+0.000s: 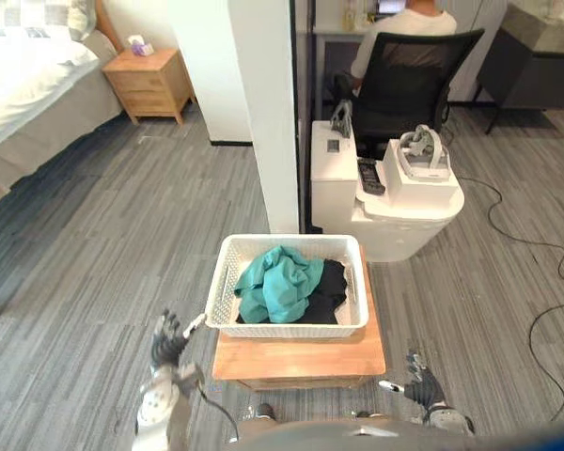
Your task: Tidy the bed and pick cloth on bed and put in laundry
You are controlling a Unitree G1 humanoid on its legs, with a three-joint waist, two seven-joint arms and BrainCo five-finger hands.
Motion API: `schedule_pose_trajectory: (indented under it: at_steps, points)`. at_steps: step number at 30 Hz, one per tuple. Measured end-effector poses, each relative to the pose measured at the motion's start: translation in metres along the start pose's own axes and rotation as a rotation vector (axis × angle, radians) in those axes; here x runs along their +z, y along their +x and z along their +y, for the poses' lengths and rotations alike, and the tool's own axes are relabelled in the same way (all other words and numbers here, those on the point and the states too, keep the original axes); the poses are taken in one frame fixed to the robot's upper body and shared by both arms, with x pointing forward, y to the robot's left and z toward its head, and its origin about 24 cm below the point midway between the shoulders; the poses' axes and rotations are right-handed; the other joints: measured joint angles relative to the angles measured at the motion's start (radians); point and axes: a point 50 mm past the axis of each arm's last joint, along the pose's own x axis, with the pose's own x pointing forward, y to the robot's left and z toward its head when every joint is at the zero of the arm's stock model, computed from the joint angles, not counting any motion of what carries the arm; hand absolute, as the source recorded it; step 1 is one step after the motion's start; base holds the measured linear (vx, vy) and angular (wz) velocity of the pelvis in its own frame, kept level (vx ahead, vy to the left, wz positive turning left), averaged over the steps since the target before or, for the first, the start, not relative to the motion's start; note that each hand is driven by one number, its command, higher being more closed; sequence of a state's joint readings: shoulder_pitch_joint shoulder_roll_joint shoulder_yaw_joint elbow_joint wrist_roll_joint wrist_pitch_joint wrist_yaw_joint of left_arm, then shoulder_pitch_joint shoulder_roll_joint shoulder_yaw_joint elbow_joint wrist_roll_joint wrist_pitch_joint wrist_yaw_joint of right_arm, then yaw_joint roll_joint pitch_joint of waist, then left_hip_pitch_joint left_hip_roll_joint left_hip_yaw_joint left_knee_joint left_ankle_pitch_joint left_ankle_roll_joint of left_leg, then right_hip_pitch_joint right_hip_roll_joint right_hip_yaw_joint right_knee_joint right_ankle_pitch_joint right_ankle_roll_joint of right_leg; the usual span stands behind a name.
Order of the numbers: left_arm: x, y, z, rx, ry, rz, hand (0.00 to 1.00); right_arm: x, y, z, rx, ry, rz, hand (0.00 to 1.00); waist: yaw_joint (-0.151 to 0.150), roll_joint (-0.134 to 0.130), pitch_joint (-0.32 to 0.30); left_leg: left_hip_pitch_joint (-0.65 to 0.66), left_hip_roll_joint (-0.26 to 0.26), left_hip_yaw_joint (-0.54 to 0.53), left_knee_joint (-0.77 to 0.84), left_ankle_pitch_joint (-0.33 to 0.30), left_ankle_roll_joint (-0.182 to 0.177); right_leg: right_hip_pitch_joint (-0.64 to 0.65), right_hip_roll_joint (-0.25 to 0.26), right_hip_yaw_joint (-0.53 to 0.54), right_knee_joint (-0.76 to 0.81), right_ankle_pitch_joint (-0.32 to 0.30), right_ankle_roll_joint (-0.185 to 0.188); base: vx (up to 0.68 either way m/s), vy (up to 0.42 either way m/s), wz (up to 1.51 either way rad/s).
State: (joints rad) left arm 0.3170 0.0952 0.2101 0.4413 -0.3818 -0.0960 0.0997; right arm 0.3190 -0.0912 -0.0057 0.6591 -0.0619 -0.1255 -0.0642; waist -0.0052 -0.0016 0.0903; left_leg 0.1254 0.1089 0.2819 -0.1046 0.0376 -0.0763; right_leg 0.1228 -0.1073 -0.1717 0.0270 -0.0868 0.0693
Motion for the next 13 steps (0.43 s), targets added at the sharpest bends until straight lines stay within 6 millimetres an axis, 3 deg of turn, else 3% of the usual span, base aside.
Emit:
schedule_pose_trajectory:
  at_steps: [5, 10, 13]
  points:
    - [-0.049, -0.015, 0.017, 0.049, -0.018, 0.192, 0.00, -0.024, -0.003, -0.006, -0.060, 0.068, 0.110, 0.00, 0.020, -0.006, -0.022, 0.034, -0.005, 0.012, 0.000, -0.025, 0.000, 0.028, -0.015, -0.004, 0.011, -0.014, 0.009, 0.08, 0.017, -0.01]
    - [-0.097, -0.035, 0.030, 0.097, 0.131, 0.435, 0.00, -0.039, -0.002, -0.003, -0.067, 0.178, 0.241, 0.00, 0.019, -0.010, -0.035, 0.040, -0.019, 0.019, 0.000, -0.032, 0.000, 0.033, -0.030, -0.003, 0.007, -0.023, 0.020, 0.10, 0.034, -0.03]
    - [-0.104, -0.038, 0.033, 0.118, 0.210, 0.500, 0.00, -0.043, -0.002, -0.004, -0.058, 0.177, 0.282, 0.00, 0.022, -0.006, -0.035, 0.068, -0.024, 0.026, 0.000, -0.039, -0.008, 0.062, -0.034, -0.002, 0.002, -0.031, 0.023, 0.08, 0.020, -0.02]
